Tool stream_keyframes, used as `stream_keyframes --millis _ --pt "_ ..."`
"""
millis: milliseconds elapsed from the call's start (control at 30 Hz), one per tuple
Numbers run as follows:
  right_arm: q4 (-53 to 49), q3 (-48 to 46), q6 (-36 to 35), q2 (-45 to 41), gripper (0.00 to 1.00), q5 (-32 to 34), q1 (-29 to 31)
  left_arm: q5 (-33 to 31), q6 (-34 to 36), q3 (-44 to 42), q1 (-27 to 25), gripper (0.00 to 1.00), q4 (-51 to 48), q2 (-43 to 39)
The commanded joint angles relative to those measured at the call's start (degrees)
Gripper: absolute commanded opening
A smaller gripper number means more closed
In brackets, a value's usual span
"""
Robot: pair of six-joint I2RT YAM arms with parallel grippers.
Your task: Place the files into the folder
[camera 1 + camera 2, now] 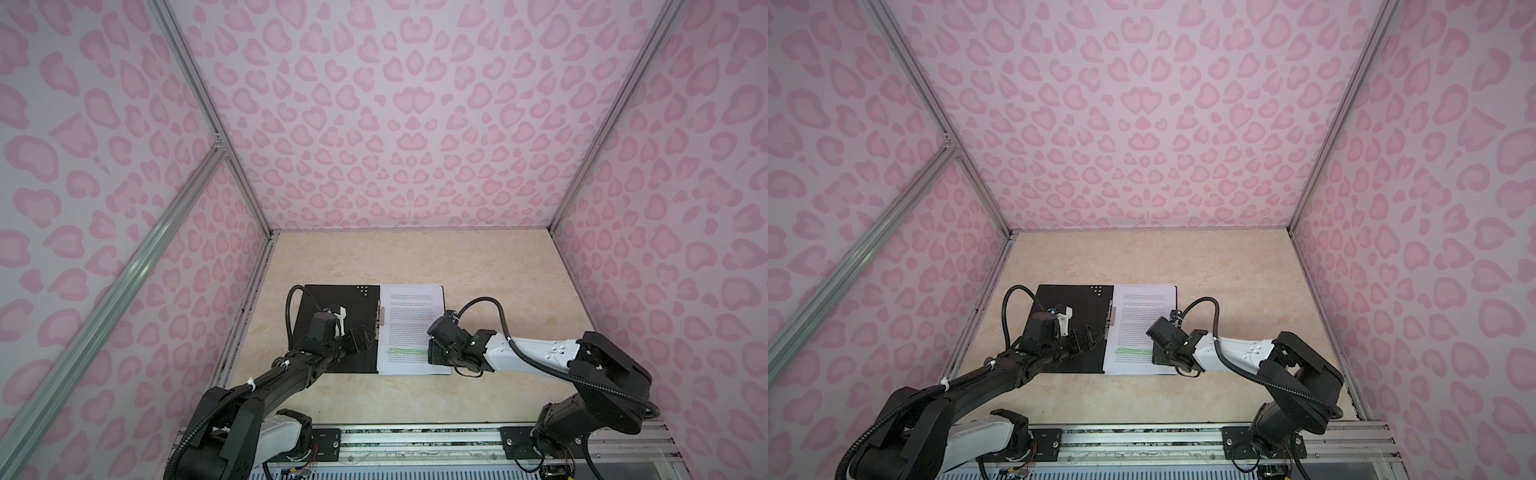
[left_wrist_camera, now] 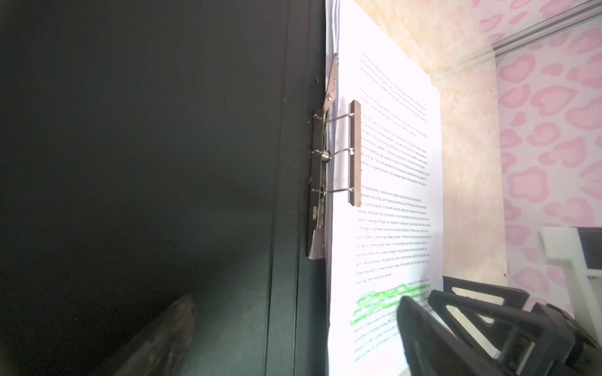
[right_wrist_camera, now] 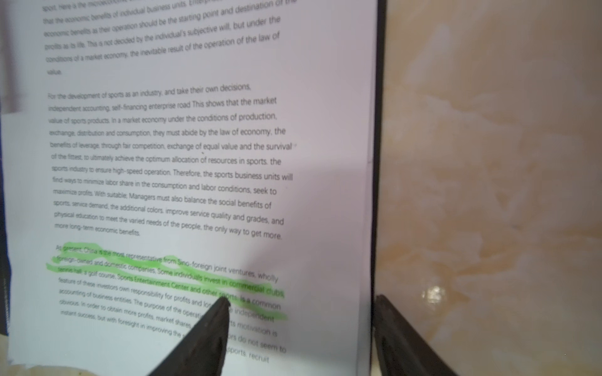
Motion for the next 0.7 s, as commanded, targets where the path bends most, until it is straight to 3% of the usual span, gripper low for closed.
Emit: stream_keyframes --millis 0,667 --pt "0.1 0.5 -0.5 0.4 0.69 0.1 0.5 -1.1 -0.2 -0.3 0.0 0.99 -6.8 0.6" --pt "-4.9 5.0 -3.3 3.9 0.69 3.2 2.4 -1.1 -0.2 -0.2 0.0 0.99 -6.8 1.1"
